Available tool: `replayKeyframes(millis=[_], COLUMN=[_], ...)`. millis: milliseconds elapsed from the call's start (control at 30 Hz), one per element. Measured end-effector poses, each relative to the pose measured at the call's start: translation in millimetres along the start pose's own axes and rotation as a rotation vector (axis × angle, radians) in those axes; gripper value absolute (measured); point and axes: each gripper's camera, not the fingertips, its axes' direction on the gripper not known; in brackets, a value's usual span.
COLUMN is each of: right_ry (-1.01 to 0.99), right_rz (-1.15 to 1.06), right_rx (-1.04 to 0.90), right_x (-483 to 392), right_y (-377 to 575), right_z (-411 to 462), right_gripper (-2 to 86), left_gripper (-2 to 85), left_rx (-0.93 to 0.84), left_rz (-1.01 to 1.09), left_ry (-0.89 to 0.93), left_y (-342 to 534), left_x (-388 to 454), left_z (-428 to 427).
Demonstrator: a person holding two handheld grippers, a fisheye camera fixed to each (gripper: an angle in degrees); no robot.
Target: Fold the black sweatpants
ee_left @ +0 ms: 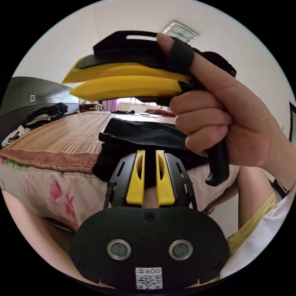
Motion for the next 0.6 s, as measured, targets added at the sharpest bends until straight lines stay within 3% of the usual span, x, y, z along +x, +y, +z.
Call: replayKeyframes(millis=[133, 233, 300, 433, 533, 600], right_ry=[0.368, 0.622, 0.593, 0.426, 0.438, 0.474], right_rz=[0.028, 0.111, 0.162, 0.211, 0.217, 0.230], right_rx=[0.158, 0.200, 0.180, 0.113, 0.044, 0.002], right_x=[20.9, 61.8, 90.6, 132.2, 149.2, 162.7], right_y=[57.7, 97.0, 112.6, 140.4, 162.0, 178.1], right_z=[-100.5, -158.9, -180.2, -186.9, -180.5, -177.1], right_gripper=[-0.8, -0.9, -0.9, -0.9, -0.9, -0.9], left_gripper=[0.7, 0.7, 0.9, 2.1, 6.3, 6.7], left_rx=[0.055, 0.253, 0.180, 0.055, -0.082, -0.264], left_rz=[-0.046, -0.044, -0.116, -0.074, -0.188, -0.228], left_ry=[-0.070, -0.116, -0.202, -0.118, -0.111, -0.014], left_y=[-27.1, -54.8, -99.3, -167.4, -209.5, -232.4], left_x=[0.2, -1.8, -17.0, -31.1, -50.2, -63.3], left_z=[-72.7, -137.9, -149.4, -136.1, -115.7, -93.2])
